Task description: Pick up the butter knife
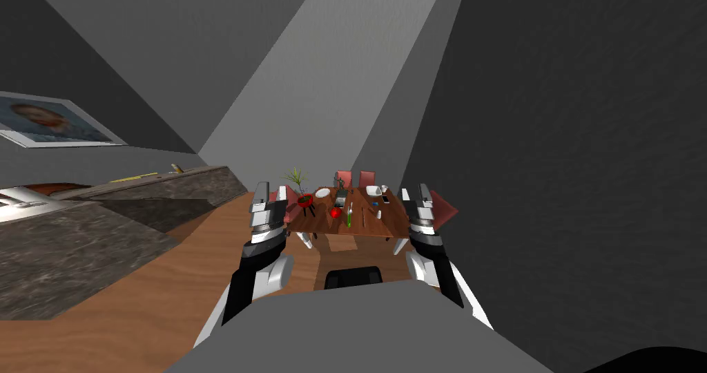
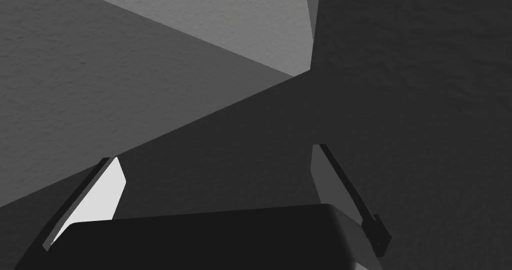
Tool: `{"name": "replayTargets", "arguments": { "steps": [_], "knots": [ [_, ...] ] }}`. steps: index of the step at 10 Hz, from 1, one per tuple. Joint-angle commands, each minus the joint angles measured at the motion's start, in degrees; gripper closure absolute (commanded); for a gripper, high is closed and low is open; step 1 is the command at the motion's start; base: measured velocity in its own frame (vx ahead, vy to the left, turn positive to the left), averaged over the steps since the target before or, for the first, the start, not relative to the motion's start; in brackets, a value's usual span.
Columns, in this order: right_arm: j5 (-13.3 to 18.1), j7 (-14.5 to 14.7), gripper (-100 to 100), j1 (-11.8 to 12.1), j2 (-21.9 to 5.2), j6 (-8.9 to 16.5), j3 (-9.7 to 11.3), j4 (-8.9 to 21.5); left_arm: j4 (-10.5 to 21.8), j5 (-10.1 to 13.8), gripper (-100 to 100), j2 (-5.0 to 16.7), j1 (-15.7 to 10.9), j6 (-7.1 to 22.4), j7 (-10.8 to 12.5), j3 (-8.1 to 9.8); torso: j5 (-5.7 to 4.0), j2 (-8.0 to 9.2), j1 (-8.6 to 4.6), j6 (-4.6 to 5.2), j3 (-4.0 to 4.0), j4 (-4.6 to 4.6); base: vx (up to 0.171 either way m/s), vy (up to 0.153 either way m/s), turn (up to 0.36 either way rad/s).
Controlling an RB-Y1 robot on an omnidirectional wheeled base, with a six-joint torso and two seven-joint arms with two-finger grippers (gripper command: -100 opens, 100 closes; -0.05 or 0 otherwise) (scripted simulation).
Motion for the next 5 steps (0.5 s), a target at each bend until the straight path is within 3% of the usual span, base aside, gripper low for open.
{"name": "replayTargets", "arguments": {
  "steps": [1,5],
  "knots": [
    [0.65,0.22,-100,0.18,-2.67,0.46,-0.43,1.59,0.00,0.00,0,0.00,0.00,0.00,0.00,0.00,0.00,0.00,0.00,0.00,0.00,0.00,-0.004,0.029,0.149],
    [3.07,0.89,-100,0.64,-6.73,2.19,-2.01,7.15,0.00,0.00,0,-0.01,-0.01,0.00,0.00,-0.01,0.04,0.01,0.21,-0.02,0.01,0.00,-0.006,0.058,0.214]
  ]
}}
